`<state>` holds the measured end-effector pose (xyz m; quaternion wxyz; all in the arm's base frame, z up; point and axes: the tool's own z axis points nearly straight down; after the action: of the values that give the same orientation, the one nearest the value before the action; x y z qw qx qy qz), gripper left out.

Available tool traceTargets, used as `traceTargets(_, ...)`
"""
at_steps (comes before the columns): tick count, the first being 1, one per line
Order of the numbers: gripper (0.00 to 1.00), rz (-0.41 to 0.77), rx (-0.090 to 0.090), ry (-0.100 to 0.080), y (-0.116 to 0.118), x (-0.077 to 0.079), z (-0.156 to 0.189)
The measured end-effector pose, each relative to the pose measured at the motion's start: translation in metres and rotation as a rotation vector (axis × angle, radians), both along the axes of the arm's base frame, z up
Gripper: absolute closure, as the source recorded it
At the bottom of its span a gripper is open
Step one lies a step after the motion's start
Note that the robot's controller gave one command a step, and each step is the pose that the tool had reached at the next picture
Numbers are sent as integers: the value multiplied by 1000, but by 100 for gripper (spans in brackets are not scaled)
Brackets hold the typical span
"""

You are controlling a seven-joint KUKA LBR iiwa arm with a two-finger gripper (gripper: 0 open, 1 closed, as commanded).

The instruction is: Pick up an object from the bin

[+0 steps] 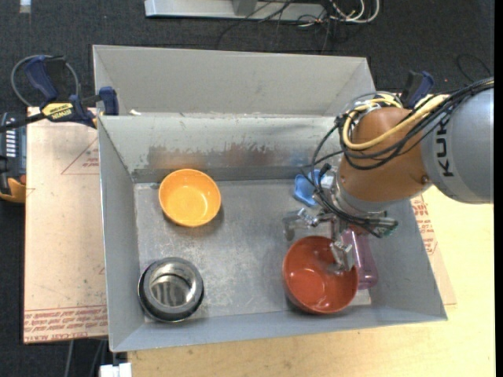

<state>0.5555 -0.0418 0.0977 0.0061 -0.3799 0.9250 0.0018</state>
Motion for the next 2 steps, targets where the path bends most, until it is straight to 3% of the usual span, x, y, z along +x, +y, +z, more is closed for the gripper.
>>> traceTargets(1, 0, -33, 2, -2, 17, 8, -12)
traceTargets(2, 0, 51, 3, -2, 11, 7, -17)
